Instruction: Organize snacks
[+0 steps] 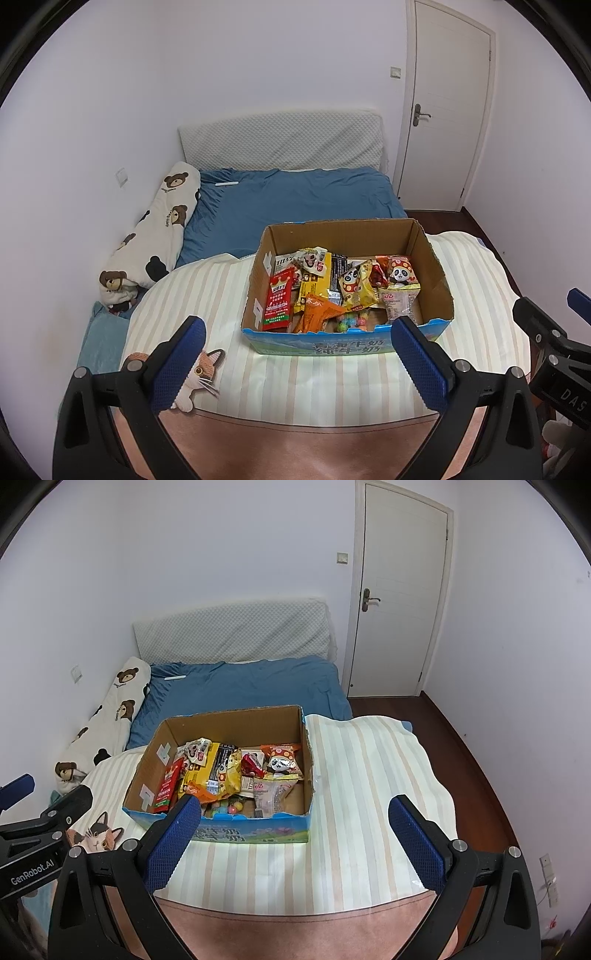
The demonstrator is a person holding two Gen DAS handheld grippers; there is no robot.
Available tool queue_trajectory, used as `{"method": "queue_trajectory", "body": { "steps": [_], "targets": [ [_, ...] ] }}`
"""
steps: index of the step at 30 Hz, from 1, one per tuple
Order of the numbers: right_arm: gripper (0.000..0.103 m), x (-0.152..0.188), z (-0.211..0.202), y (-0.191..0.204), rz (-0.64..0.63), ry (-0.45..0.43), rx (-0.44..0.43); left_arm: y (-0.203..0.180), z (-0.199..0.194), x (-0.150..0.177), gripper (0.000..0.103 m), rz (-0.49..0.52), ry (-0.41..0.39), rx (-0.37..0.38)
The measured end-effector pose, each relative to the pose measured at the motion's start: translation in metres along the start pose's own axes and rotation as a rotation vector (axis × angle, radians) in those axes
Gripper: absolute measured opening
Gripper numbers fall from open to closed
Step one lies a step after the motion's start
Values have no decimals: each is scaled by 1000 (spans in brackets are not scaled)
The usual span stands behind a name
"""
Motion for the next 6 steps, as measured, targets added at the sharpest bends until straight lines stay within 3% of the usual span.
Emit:
{"method": "queue_trajectory", "body": {
  "steps": [6],
  "targets": [
    [103, 1, -1, 0, 1, -1, 2, 0, 0, 0, 103, -1, -2, 2]
  ]
}}
Point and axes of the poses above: each gripper's, at about its wrist camera, not at the fingertips, and z roughly the way its jaws point, y to its left, x to its underside, the point moved 7 cm from there along z, roughly the way its jaws point, and after that the axes turned 11 degrees about y, right-handed, at the moved point
